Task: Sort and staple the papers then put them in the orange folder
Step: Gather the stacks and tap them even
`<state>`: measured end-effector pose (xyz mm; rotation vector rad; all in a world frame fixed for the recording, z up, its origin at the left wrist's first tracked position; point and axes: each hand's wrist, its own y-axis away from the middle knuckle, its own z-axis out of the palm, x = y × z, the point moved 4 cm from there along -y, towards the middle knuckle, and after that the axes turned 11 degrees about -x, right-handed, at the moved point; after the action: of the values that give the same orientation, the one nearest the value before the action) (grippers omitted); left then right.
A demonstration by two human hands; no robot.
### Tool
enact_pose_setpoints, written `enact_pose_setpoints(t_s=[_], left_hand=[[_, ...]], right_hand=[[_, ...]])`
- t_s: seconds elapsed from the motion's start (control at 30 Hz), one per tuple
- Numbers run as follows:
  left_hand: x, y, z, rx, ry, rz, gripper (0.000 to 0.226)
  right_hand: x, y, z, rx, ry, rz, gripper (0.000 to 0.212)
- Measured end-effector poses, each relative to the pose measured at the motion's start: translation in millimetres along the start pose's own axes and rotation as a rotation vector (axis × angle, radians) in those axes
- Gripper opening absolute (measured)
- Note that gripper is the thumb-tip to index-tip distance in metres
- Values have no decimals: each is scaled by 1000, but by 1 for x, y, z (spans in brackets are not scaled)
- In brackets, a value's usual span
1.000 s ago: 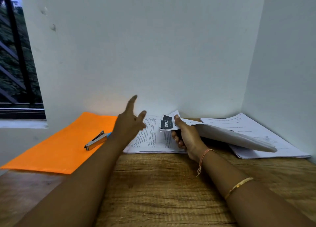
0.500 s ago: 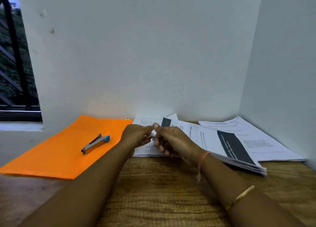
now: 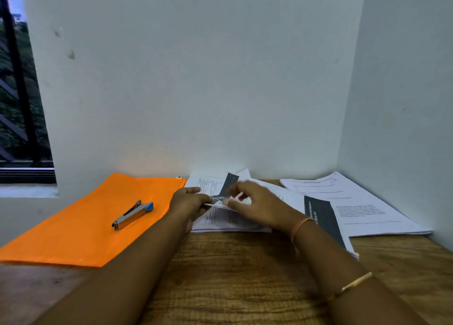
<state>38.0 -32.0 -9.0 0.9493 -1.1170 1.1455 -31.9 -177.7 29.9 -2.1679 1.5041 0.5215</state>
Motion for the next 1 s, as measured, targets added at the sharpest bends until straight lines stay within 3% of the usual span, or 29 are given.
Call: enact_pose_setpoints(t_s=[0.07, 0.1, 0.17, 0.27, 0.37, 0.4, 0.53, 0.67, 0.8, 0.9, 0.93, 1.0], left_hand=[[-1, -2, -6, 44, 111, 9, 42], [-1, -1, -8, 67, 142, 6, 41], [-1, -3, -14, 123, 176, 4, 38], [-3, -6, -20, 177, 195, -3, 38], [-4, -4, -17, 148, 237, -15, 9], [-5, -2, -14, 130, 225, -31, 9], [-14, 0, 6, -14, -51, -120, 45], [-19, 4, 29, -187, -301, -127, 55], [-14, 2, 18, -43, -537, -24, 40], [-9, -2, 1, 21, -351, 41, 38], [-7, -2, -5, 47, -256, 50, 35], [-1, -6, -19, 101, -123, 44, 10]], right_hand=[[17, 2, 11, -312, 340, 240, 67], [22, 6, 14, -424, 423, 337, 75], [25, 10, 11, -485, 501, 417, 66], [25, 14, 0, -450, 585, 429, 45], [25, 16, -7, -394, 630, 445, 40], [24, 15, -8, -354, 625, 437, 40], [13, 6, -1, -214, 598, 304, 32], [1, -2, 13, -118, 376, 134, 28], [9, 0, 0, -32, 30, 144, 41], [34, 2, -20, 141, 279, 261, 32], [40, 4, -22, 135, 340, 297, 27], [53, 4, -17, 47, 329, 350, 38]])
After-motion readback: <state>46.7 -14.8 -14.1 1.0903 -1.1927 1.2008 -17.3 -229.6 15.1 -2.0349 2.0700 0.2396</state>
